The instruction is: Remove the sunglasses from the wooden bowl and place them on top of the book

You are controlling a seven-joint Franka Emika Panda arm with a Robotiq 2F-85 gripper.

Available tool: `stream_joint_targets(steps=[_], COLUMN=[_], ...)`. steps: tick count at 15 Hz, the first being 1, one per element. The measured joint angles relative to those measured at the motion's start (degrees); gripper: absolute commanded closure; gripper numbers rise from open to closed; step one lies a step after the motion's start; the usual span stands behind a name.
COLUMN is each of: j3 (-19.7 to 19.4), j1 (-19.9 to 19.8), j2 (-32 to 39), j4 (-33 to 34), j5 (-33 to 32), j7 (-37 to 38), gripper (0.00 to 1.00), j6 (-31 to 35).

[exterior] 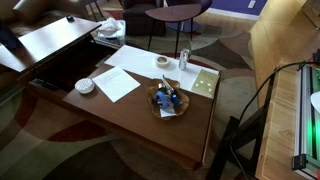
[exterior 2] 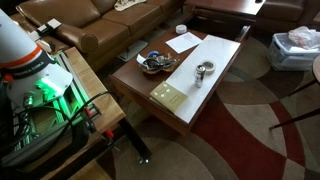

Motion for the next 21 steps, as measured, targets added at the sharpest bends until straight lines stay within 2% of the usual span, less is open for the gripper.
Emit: stream_joint_targets(steps=[18,21], j3=[0.00,-0.22], j1=[0.00,-0.15], j2=[0.00,1.04], j4=[0.00,-0.02], j5=[0.00,0.08], j7=[0.00,0.01], gripper=[0.00,0.00], j6=[0.00,3.03])
